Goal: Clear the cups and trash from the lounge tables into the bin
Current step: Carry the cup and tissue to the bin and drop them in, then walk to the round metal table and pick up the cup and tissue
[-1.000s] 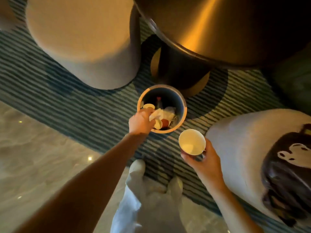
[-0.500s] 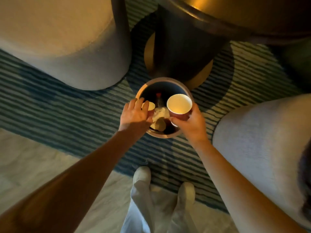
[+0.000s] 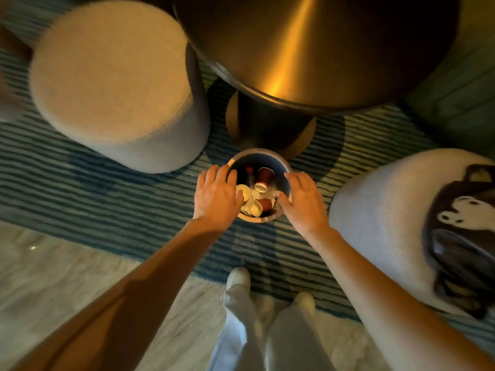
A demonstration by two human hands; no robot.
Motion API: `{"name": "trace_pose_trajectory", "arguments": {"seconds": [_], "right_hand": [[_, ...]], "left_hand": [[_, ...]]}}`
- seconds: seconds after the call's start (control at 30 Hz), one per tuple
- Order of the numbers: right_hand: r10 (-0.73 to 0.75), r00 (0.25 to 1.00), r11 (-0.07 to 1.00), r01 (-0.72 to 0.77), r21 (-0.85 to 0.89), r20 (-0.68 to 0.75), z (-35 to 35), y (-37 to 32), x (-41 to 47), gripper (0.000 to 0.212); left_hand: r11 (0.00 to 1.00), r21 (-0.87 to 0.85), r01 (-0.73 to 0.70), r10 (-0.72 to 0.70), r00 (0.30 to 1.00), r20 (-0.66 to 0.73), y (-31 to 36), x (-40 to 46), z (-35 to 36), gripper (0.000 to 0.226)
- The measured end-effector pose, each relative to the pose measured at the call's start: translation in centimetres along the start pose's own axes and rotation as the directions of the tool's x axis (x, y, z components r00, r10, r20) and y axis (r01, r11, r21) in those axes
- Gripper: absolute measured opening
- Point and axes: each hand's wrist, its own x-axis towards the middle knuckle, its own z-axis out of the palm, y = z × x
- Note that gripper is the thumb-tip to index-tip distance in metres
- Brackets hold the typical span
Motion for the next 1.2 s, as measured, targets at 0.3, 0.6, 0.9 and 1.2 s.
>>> {"name": "trace_pose_trajectory", "arguments": {"seconds": [0.3, 0.6, 0.9, 1.2], "right_hand": [[0.112, 0.981, 0.993, -0.102, 0.065, -0.161, -13.9, -0.7, -18.6, 0.044], [0.407, 0.877, 0.902, -0.341, 0.265, -0.256, -13.2, 7.3, -45.2, 0.042], [0.634, 0.685, 0.771, -0.531, 0.351, -0.359, -17.3, 15.6, -65.2, 0.04], [0.656, 0.536, 0.736, -0.609, 0.294, -0.532, -31.4, 27.9, -75.2, 0.045]], "left_hand": [[0.989, -0.015, -0.145, 0.145, 0.984, 0.104, 10.4, -16.0, -10.6, 0.049], [0.935, 0.064, -0.349, 0.341, 0.934, 0.104, 21.7, -31.7, -9.9, 0.052], [0.723, 0.156, -0.673, 0.66, 0.739, 0.134, 40.4, -44.3, -8.7, 0.051], [0.456, 0.147, -0.878, 0.888, 0.459, -0.016, 62.2, -46.8, -15.8, 0.044]]}}
